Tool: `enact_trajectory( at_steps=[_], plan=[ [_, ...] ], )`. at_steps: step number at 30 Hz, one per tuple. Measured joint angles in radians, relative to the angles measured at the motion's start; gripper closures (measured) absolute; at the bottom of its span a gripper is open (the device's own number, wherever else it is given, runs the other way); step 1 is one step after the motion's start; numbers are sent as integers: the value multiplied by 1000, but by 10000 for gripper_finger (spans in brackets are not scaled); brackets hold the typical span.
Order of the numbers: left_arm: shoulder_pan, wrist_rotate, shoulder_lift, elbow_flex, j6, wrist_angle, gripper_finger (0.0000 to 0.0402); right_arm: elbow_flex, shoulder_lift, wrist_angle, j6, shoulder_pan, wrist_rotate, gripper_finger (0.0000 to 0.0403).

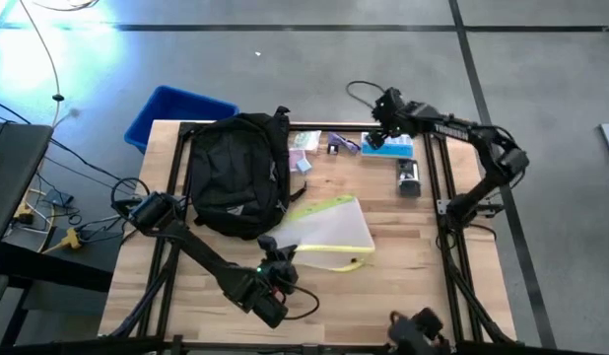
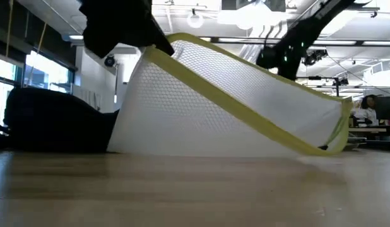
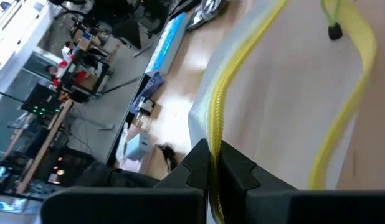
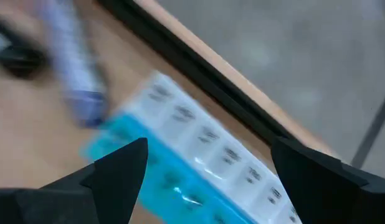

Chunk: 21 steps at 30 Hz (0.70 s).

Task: Unpack backpack
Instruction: Put the white medicine organizer into the yellow zip bag

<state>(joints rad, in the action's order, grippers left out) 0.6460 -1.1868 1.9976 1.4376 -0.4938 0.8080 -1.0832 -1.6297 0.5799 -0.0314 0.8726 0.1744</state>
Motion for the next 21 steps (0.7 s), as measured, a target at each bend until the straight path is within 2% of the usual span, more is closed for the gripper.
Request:
enact_trajectory(
  at_steps=[4, 8, 13, 16, 21],
  plan=[
    [3, 27, 0, 0, -23, 27, 402, 2, -91, -3, 15, 40, -6, 78],
    [6, 102, 0, 0, -85, 34, 402, -2, -137, -18, 19, 21, -12, 78],
    [25, 168, 0, 0, -200, 33, 402, 0, -124, 10, 60, -55, -53, 78],
    [42, 173, 0, 0, -213, 33, 402, 3, -104, 56, 77, -119, -123, 78],
    [61, 160, 0, 0, -239, 33, 402, -5, -31, 112, 78, -238, -123, 78]
  ],
)
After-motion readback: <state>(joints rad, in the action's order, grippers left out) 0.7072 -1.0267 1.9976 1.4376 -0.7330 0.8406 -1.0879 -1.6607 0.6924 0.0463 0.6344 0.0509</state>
